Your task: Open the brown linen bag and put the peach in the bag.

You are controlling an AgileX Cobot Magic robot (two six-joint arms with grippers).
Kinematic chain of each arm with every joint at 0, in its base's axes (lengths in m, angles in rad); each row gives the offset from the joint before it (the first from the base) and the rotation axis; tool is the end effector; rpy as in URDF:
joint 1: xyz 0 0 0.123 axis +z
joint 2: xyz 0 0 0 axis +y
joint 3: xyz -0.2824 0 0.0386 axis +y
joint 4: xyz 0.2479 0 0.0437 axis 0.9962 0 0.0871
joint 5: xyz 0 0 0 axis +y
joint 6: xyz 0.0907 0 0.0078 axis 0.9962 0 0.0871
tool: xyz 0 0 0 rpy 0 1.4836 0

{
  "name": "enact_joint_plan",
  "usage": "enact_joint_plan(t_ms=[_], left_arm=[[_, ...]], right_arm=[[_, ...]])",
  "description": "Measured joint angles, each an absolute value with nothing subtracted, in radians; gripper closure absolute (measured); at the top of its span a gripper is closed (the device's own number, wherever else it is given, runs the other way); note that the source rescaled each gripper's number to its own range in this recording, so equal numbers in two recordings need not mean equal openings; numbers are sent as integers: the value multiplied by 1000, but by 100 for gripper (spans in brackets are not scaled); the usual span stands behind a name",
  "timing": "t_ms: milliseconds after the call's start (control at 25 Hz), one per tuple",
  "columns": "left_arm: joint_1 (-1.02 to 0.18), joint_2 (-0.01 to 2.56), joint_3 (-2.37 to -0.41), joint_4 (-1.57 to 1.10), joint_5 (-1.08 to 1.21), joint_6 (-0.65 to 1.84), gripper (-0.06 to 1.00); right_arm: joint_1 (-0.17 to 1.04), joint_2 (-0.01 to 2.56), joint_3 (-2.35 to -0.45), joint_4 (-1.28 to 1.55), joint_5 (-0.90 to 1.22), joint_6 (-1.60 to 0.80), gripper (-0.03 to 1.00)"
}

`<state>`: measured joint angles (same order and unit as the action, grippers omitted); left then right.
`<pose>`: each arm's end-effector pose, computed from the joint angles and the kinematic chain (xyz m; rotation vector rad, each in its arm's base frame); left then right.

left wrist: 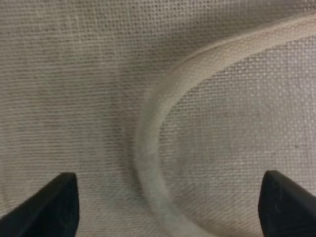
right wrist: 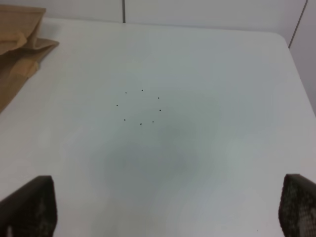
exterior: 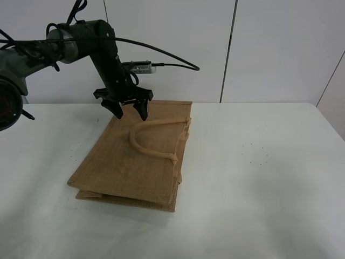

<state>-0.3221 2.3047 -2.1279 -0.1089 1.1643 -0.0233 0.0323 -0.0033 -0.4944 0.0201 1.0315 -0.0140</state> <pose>0.4693 -0.1662 0.2202 0.3845 2.8130 -0.2276 -0.0036 0.0015 0.2780 -0.0472 2.0169 0.0356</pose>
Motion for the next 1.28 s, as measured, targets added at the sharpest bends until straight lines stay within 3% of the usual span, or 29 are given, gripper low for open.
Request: enact_joint_plan(t_ms=[200,600,760,960,1280], left_arm=[[-278,2295,-2128,-73,1165,-32,-6],[-42,2294,-2128,-10,1165,-28,-6],[-17,2288,-2121,-5,1165,-32,-6],[-17,2191,-1981,-9,1165,-32,-6],[-17,1832,-1691,0,1166,-32,-6]], right_arm=[[32,-3,-494,20,1032,-14,-3],[32,-3,-494,20,1032,-14,-3],[32,-3,-494,20,1032,-14,-3],[32,-3,-494,20,1032,-14,-3],[32,-3,-494,20,1032,-14,-3]])
